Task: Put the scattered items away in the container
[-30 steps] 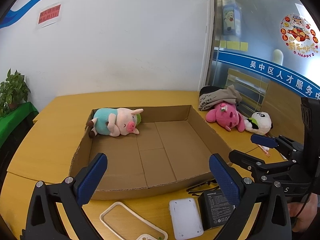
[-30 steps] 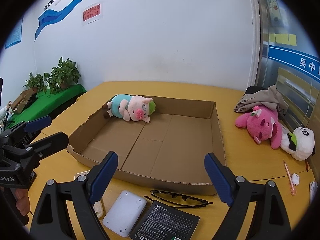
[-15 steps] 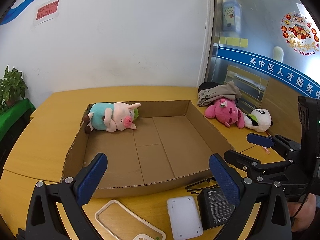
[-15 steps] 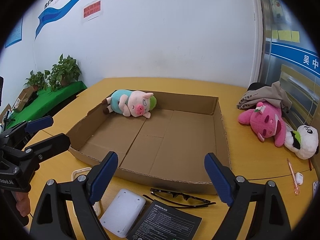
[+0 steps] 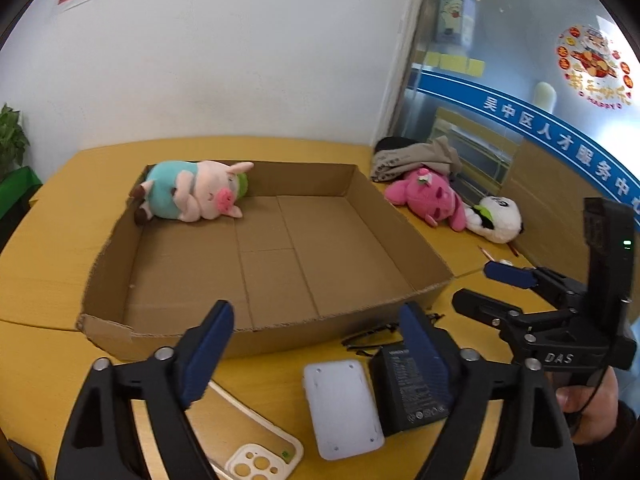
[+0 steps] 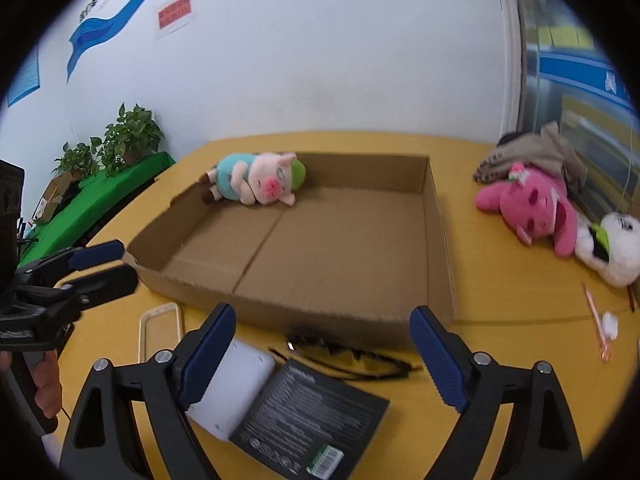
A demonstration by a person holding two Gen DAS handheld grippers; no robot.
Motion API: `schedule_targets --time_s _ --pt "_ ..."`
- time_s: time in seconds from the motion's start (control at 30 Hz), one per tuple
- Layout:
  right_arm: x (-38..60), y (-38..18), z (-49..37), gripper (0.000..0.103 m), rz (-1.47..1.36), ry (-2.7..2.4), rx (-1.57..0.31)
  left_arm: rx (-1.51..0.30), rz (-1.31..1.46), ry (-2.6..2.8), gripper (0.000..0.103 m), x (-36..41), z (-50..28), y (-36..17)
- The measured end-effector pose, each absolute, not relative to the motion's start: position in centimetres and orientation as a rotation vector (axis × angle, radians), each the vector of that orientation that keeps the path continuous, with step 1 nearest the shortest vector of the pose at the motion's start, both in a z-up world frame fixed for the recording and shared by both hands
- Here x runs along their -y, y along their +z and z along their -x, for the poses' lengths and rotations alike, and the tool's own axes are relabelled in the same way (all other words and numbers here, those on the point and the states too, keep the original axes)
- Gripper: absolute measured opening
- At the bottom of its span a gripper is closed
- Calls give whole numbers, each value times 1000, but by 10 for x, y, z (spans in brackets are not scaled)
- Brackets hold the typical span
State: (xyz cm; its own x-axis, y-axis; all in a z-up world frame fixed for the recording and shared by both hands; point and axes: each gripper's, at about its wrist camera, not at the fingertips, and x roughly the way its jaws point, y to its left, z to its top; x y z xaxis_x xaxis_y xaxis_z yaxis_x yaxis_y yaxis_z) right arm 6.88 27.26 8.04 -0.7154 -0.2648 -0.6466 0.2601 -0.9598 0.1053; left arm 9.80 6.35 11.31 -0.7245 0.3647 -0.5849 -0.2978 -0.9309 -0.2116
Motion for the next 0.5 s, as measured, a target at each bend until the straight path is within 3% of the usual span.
schedule_targets --time_s 0.27,0.5 --pt "-288 20 -99 102 -1178 -2494 50 115 1055 2347 95 -102 -93 78" --pt "-275 -7 -118 102 -1190 -2391 -10 233 1196 2065 95 -134 -74 35"
